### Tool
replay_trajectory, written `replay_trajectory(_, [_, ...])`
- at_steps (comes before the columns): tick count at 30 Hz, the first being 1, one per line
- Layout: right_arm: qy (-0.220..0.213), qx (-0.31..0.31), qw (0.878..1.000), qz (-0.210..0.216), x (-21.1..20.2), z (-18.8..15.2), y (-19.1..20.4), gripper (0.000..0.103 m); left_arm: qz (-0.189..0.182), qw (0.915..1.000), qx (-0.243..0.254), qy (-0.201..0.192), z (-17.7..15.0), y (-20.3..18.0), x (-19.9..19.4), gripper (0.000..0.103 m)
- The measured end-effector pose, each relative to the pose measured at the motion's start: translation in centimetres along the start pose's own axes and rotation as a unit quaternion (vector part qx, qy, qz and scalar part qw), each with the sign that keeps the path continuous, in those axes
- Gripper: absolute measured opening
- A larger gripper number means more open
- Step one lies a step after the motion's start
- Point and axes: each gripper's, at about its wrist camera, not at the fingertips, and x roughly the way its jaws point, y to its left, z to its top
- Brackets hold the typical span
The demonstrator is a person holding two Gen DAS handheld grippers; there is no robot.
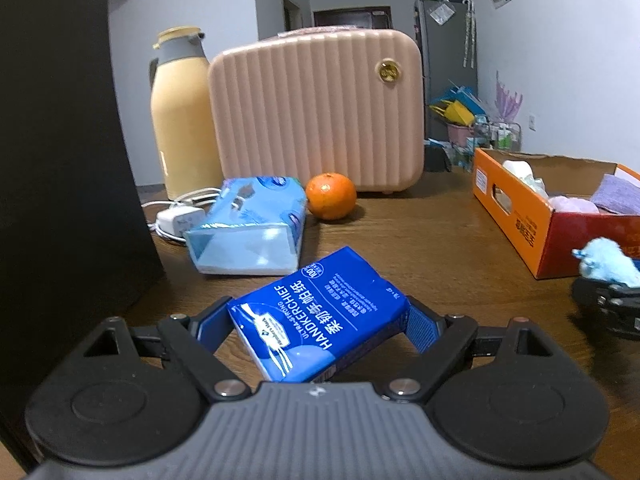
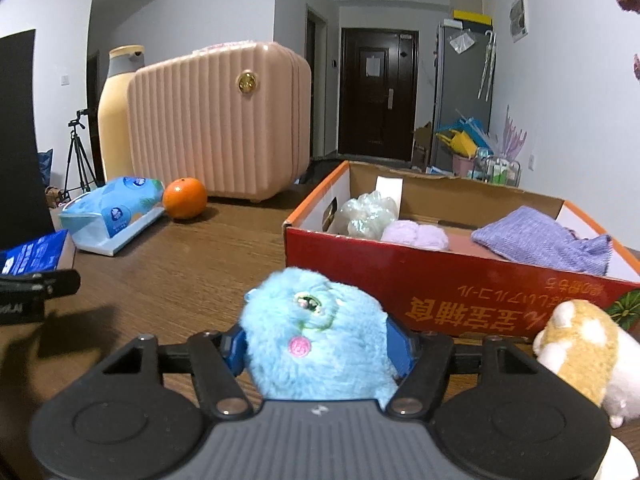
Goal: Organize soft objects
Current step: 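Lift the handkerchief pack and blue plush and carry both over the box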
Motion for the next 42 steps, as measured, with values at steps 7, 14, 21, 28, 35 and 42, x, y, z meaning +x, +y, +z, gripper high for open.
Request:
replay_trajectory(7, [-0.022, -0.01, 1.0, -0.002, -2.4, -0.7, 0.0, 0.065, 0.017, 0.9997, -0.013, -0.01, -0.1, 0.3, -1.1, 0.088])
replay_trajectory(14, [-0.038, -0.009, 0.999, -0.007, -4.6, -1.5, -0.7, 0.065, 0.012, 0.9997, -0.017, -0.015, -0.8, -0.7, -2.8, 0.089])
replay_trajectory(21, [-0.053, -0.011, 0.998, -0.01, -6.8, -2.4, -1.6, 0.065, 0.002, 0.9997, -0.021, -0.013, -1.5, -2.4, -4.5, 0.089])
replay_trajectory(28, [-0.068, -0.009, 0.998, -0.017, -9.0, -3.1, -2.9, 0.065, -0.008, 0.9995, -0.03, -0.011, -2.2, -4.1, -6.2, 0.089])
replay_trajectory(35, [-0.08, -0.006, 0.996, -0.029, -11.0, -3.9, -4.6, 0.065, -0.022, 0.9992, -0.032, -0.009, -2.7, -6.4, -7.6, 0.089])
replay_trajectory(42, [-0.089, 0.002, 0.995, -0.044, -12.8, -4.6, -6.5, 0.065, -0.034, 0.9991, -0.025, -0.006, -3.0, -9.1, -8.6, 0.089])
